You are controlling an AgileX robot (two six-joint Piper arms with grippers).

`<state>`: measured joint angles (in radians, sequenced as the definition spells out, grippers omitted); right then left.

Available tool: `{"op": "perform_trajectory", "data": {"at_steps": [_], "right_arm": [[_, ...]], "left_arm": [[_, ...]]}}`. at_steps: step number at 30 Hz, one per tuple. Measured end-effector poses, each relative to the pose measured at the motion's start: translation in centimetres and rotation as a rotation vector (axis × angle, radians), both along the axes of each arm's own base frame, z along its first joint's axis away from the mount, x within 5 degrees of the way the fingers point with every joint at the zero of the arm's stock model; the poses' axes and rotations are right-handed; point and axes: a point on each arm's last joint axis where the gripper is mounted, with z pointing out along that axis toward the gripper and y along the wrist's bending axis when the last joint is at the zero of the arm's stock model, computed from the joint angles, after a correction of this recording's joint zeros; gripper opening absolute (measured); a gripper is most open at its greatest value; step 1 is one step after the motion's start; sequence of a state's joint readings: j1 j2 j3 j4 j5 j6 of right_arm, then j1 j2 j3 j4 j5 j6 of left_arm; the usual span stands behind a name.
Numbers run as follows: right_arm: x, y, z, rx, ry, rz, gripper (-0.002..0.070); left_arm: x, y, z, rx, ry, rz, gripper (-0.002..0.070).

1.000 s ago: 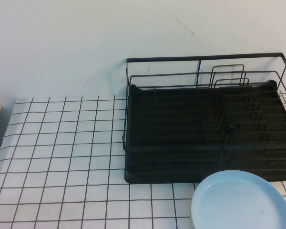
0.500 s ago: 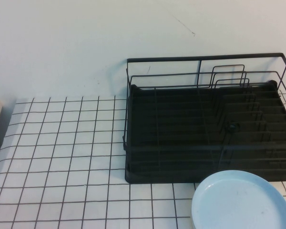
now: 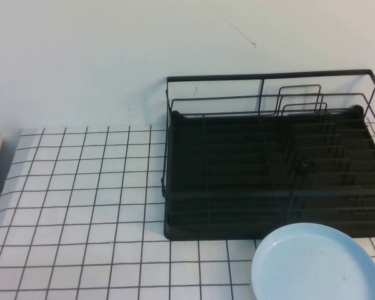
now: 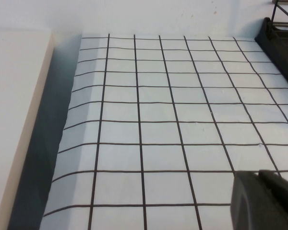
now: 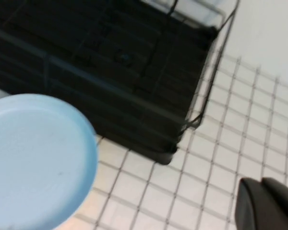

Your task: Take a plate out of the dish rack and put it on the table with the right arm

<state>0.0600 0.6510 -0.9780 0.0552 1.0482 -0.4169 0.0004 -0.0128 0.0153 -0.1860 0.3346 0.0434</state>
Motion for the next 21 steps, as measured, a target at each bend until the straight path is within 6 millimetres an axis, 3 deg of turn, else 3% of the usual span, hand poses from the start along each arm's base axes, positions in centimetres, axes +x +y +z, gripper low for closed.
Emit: {"op": "perform_trajectory", "data": {"at_steps": [4,9,16,21], "right_arm": [[-0.9,-0.7,-1.8,-0.069,-0.236,-0.033,-0.0002],[-1.9,-1.0,-8.0,-0.074,-0.457,-0.066,-0.0002],[-3.6,-1.0,-18.0,-0.064,-0.461,-0.068,-0.0002],[-3.6,-1.0,-21.5,-0.007,-0.396,-0.094,-0.0002]], "left_arm": [[0.0,0.0,0.0,0.000,0.000,0.000,-0.0003],[0.0,0.0,0.0,-0.004,0.000,0.001,-0.0003],[0.0,0.0,0.0,-0.002,0.000,0.001,-0.0003],[0.0,0.0,0.0,-0.002,0.000,0.001,-0.0003]]}}
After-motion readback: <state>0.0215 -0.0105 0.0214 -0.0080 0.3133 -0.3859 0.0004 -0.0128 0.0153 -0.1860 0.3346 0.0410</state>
